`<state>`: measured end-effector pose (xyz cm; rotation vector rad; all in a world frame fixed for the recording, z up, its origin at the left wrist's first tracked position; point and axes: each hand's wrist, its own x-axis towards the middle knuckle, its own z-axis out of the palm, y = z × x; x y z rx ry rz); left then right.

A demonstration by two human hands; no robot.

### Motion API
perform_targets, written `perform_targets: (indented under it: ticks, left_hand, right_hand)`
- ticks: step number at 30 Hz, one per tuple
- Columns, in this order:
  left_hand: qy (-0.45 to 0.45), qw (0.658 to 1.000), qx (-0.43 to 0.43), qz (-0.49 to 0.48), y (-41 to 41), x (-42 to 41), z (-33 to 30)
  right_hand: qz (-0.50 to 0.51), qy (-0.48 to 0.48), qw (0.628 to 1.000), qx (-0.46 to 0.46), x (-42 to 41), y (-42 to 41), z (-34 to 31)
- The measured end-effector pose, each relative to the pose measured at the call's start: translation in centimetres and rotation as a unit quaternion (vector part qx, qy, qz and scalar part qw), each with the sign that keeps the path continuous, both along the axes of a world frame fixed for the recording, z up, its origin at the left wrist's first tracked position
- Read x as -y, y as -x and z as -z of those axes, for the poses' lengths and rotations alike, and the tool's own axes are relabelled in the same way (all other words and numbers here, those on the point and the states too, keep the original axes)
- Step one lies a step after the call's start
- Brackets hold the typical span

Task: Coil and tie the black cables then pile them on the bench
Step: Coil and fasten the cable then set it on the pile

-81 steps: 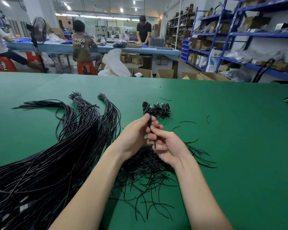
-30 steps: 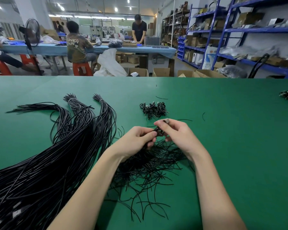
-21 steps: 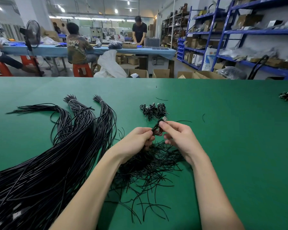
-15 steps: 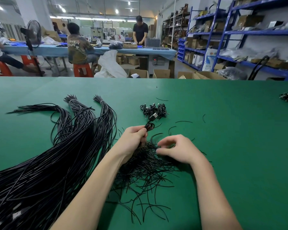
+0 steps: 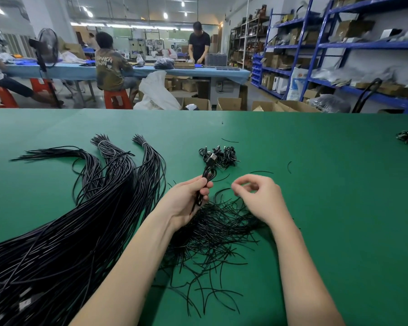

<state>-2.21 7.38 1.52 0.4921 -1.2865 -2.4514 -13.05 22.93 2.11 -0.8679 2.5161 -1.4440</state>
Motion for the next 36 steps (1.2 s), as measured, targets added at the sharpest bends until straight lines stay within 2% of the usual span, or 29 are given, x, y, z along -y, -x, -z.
perform_targets:
  ticks: [3,5,9,15,21,25,36]
  left_hand:
    - [-0.001,1.0,0.002,-0.001,-0.1,0.0,-0.1]
    - [0.012,1.0,0.003,-0.002,-0.1,-0.1,-0.1]
    - [0.069,0.997,0.007,0.018,-0.3,-0.4,-0.2]
    - [0.073,0.997,0.007,-0.006,-0.3,-0.5,-0.2]
    - [0.12,0.993,0.016,-0.01,-0.2,-0.5,0.1]
    - [0.141,0.99,0.022,-0.022,-0.2,-0.5,0.2]
    - [0.175,0.984,0.01,-0.036,-0.3,-0.3,0.1]
  right_hand:
    - [-0.038,0.156,0.982,0.103,0.6,-0.8,-0.7]
    - [-0.069,0.196,0.97,0.127,1.2,-1.4,-1.1]
    - [-0.13,0.163,0.969,0.133,1.9,-2.1,-1.2]
    - [-0.089,0.138,0.983,0.08,1.6,-1.5,-0.8]
    - [-0.048,0.173,0.966,0.188,1.9,-1.9,-0.8]
    - [-0.081,0.179,0.939,0.282,1.3,-1.5,-0.8]
    - [-0.078,0.224,0.892,0.386,1.6,-1.6,-0.6]
